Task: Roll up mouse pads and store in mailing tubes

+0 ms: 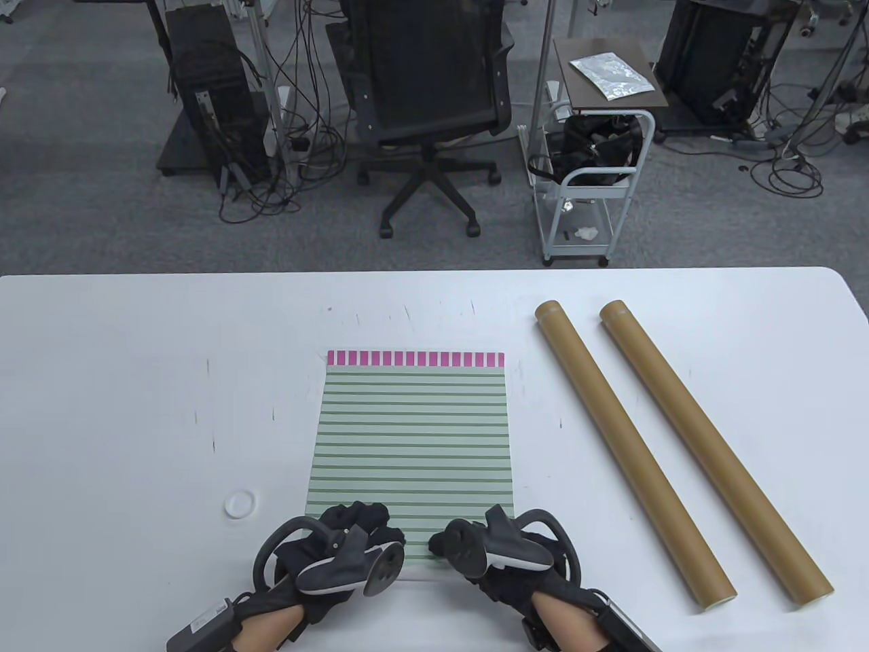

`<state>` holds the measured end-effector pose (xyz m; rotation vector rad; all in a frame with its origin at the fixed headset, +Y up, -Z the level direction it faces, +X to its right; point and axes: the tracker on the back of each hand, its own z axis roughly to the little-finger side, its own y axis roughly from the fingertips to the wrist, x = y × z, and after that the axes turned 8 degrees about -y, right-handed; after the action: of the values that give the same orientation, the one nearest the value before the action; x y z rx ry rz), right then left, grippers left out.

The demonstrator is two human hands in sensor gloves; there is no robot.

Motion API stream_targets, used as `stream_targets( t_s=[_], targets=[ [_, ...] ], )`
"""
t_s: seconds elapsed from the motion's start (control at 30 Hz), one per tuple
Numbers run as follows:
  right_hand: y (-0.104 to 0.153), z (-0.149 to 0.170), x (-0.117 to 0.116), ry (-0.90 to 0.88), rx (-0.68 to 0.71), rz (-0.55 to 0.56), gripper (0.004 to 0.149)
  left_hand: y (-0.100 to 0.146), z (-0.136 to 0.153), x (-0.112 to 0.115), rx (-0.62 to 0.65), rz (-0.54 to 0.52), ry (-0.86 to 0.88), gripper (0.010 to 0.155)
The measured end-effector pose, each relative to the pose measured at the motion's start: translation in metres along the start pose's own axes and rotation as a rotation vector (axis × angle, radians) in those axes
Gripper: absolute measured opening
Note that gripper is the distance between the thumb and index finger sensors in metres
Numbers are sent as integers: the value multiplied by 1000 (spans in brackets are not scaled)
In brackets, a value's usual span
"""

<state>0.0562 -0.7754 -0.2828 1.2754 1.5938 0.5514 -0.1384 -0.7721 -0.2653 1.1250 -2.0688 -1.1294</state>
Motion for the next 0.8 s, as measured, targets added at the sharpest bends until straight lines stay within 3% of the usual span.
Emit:
stream_targets(
  t_s=[0.07,0.17,0.3,0.4,0.5,0.63,0.8],
  targets=[
    [0,-2,0,16,-7,32,45,1,-2,2,4,-9,6,54],
    [4,-10,-1,138,-2,146,40,0,0,1,-20,-17,4,51],
    [6,-17,-3,189,13,161,40,0,1,0,-36,-9,28,48],
    [7,-22,-8,244,13,101,48,3,-4,-4,-52,-44,-39,49],
    [10,-30,-11,305,56,115,49,6,-5,-7,-50,-82,-46,44],
    [14,-31,-11,305,85,178,47,5,-2,-8,-50,-70,3,42],
    [14,-29,-4,243,91,172,44,3,2,-3,9,0,56,44]
  ],
)
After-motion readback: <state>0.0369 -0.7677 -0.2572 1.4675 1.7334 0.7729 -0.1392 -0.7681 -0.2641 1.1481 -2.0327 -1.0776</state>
